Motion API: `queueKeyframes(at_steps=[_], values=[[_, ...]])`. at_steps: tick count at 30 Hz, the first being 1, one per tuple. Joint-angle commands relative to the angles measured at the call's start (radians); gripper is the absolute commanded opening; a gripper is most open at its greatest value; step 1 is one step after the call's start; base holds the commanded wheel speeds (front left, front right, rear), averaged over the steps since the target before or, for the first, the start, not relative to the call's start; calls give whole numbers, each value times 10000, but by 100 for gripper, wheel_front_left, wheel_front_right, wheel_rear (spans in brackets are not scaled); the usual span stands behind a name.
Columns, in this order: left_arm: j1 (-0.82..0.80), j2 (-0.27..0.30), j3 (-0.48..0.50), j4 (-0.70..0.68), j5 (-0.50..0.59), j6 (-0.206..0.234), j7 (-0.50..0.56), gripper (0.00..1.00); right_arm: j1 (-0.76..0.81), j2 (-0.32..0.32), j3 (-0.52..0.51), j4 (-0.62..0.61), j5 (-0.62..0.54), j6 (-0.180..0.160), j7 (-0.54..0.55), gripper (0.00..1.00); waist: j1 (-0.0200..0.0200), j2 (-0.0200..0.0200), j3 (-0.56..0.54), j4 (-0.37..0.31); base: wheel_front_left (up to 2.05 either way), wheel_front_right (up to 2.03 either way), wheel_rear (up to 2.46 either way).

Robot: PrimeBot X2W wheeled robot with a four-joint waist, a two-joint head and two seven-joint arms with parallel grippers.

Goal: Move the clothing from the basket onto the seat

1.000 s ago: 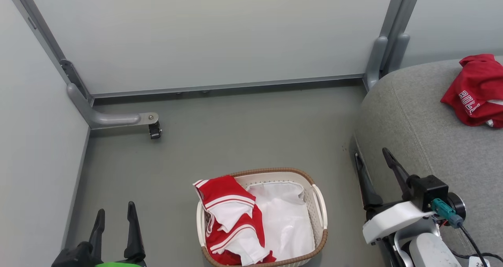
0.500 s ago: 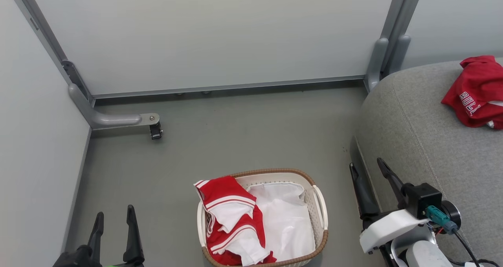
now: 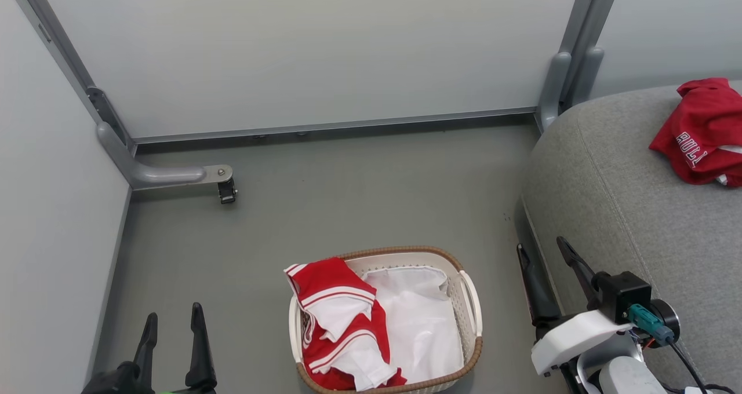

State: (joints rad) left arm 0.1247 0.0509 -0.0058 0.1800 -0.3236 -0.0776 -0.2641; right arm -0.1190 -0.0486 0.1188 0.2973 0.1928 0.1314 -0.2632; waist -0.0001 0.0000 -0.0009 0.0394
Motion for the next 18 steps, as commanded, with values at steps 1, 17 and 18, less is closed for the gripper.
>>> queueKeyframes(at_steps=[1, 17, 18], values=[[56, -5, -5, -11, -88, 42, -5, 100, -81, -35, -8, 30, 12, -14, -23, 100, 1, 0, 27, -20, 0, 0, 0], [-1931, 93, -1189, 815, 812, -373, -3, 100, -1042, -35, -379, -486, -378, -14, -23, 100, 1, 0, 1883, -276, 0, 0, 0], [-2202, 155, -1338, 989, 918, -405, -5, 100, -1160, -37, -397, -540, -384, -14, -23, 100, 1, 0, 2083, -316, 0, 0, 0]])
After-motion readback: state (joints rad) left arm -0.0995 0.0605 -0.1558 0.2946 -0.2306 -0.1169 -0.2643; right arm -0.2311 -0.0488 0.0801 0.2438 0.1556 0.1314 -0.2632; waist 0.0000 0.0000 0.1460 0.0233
